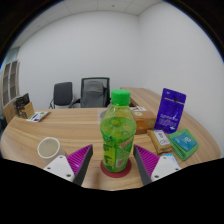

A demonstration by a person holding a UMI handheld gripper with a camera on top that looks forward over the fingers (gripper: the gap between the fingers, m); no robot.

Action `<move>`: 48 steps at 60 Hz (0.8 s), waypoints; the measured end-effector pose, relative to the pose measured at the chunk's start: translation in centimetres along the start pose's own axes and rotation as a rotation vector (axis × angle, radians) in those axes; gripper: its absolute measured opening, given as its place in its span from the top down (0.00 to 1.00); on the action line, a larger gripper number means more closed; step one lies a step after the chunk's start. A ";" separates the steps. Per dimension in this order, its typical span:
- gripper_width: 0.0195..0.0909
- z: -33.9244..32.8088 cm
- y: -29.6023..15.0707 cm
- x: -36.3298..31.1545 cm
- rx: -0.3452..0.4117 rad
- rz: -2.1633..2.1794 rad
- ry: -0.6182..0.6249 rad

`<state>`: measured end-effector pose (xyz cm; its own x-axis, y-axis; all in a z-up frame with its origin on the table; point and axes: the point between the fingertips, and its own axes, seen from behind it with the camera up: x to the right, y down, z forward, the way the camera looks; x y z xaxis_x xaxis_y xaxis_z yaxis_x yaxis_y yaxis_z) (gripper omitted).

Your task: Pour water

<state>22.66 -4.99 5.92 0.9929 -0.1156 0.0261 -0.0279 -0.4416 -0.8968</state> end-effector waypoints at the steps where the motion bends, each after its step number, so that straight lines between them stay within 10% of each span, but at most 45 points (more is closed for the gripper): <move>1: 0.11 -0.3 0.4 0.0 -0.009 0.000 0.005; 20: 0.10 -10.5 0.9 -3.1 -0.099 0.039 0.033; 48: 0.10 -19.8 -7.0 -8.1 -0.010 0.038 0.008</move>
<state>12.52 -18.53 20.74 0.9902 -0.1394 -0.0045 -0.0668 -0.4456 -0.8927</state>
